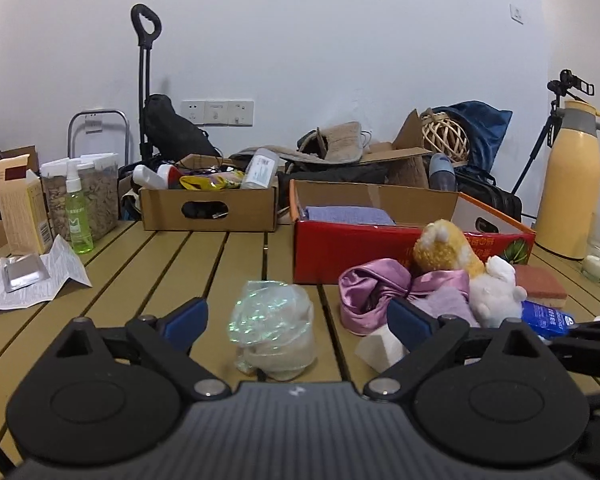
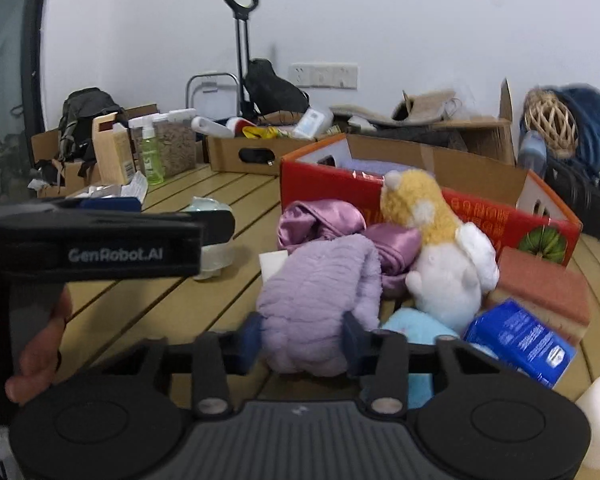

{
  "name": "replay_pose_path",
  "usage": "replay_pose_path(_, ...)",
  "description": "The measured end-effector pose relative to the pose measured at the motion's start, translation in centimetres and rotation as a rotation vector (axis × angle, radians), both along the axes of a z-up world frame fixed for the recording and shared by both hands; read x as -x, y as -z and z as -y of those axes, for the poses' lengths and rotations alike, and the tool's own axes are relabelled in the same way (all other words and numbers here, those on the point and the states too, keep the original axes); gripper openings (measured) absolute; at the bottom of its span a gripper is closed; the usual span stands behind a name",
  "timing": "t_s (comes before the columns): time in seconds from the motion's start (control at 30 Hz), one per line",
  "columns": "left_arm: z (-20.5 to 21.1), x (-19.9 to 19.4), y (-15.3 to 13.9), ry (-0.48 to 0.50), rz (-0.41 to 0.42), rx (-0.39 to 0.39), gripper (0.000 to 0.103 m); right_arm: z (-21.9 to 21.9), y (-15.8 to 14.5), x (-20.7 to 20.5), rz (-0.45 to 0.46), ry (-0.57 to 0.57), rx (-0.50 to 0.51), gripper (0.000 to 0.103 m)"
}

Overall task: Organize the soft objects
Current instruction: 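Lower both grippers onto the lilac fluffy towel roll and close them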

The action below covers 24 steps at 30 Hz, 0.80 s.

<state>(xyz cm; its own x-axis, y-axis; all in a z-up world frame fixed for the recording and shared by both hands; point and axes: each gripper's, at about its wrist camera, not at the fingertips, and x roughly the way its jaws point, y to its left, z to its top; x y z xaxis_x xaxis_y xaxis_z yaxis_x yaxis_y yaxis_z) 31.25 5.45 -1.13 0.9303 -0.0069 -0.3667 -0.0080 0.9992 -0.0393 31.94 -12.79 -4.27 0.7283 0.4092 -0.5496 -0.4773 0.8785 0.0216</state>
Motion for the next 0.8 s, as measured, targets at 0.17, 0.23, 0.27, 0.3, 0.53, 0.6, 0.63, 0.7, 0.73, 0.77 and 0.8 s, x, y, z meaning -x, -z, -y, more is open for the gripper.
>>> replay_pose_path(0.17, -0.8, 0.0, 0.0, 0.023, -0.018, 0.052, 0.098, 1.2, -1.4, 3.4, -0.054, -0.143, 0.013, 0.036)
replay_pose_path(0.23, -0.8, 0.0, 0.0, 0.035, -0.026, 0.068, 0.098, 1.9, -1.4, 4.8, -0.080, -0.184, 0.051, 0.043)
replay_pose_path(0.27, -0.7, 0.0, 0.1, 0.043, -0.032, 0.072, 0.098, 2.3, -1.3, 5.3, -0.083, -0.178, 0.074, 0.044)
replay_pose_path(0.3, -0.6, 0.1, 0.1, 0.050, -0.033, 0.073, 0.098, 2.9, -1.2, 5.7, -0.087, -0.143, 0.091, 0.044)
replay_pose_path(0.53, 0.4, 0.6, 0.3, 0.279, -0.099, 0.192, 0.090, 7.2, -1.3, 6.5, -0.075, 0.125, 0.034, 0.046)
replay_pose_path(0.6, 0.5, 0.4, 0.7, 0.369, -0.157, 0.266, 0.077, 8.0, -1.7, 6.9, -0.082, 0.129, -0.053, 0.046)
replay_pose_path(0.63, 0.8, 0.4, 0.8, 0.387, -0.167, 0.260, 0.067, 8.2, -1.9, 6.9, -0.083, 0.126, -0.100, 0.046)
replay_pose_path(0.7, 1.3, 0.6, 1.0, 0.404, -0.172, 0.224, 0.059, 8.5, -2.0, 6.9, -0.070, 0.126, -0.187, 0.046)
replay_pose_path(0.73, 1.5, 0.5, 1.3, 0.420, -0.190, 0.223, 0.054, 8.5, -1.8, 6.6, -0.070, 0.130, -0.215, 0.046)
replay_pose_path(0.77, 1.7, 0.3, 1.6, 0.438, -0.226, 0.238, 0.048, 8.5, -1.5, 6.4, -0.078, 0.142, -0.241, 0.046)
replay_pose_path(0.8, 1.8, 0.3, 1.9, 0.450, -0.256, 0.263, 0.037, 8.3, -1.1, 5.8, -0.105, 0.163, -0.266, 0.046)
